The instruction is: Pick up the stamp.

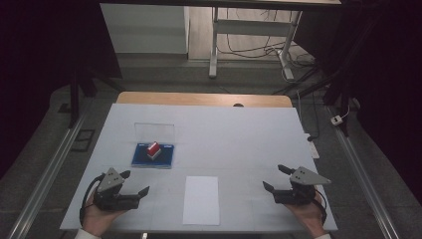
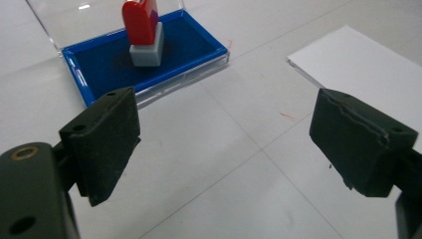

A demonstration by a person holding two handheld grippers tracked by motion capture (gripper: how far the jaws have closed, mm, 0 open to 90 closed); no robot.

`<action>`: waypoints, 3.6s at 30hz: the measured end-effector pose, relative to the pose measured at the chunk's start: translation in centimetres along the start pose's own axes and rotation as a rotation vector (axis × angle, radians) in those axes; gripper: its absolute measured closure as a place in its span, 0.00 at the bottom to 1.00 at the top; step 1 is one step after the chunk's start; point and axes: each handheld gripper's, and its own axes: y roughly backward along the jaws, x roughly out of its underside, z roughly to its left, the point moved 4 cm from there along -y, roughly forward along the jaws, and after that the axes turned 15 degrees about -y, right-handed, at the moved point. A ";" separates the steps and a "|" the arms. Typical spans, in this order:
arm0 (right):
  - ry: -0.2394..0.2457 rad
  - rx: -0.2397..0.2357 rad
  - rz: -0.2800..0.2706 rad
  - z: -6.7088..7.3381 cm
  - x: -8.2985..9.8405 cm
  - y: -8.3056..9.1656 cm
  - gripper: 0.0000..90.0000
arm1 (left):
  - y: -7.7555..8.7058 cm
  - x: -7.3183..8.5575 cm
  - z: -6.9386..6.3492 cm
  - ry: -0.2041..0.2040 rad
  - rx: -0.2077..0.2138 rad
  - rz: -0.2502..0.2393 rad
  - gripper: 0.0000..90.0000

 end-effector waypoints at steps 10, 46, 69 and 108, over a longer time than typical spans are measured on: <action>0.014 -0.001 -0.002 0.1 0.1 -0.1 0.24 | 0.1 -0.2 -0.5 -0.027 -0.010 0.002 0.15; 0.015 0.011 0.040 0.0 0.4 -0.7 0.25 | 0.3 -2.3 1.6 -0.034 -0.012 0.063 0.15; 0.009 0.017 0.062 0.0 0.7 -1.0 0.25 | -2.4 -6.1 4.7 -0.085 -0.034 0.131 0.21; 0.002 0.021 0.084 -0.2 1.4 -1.4 0.28 | -9.2 -7.1 7.5 -0.066 -0.055 0.225 0.46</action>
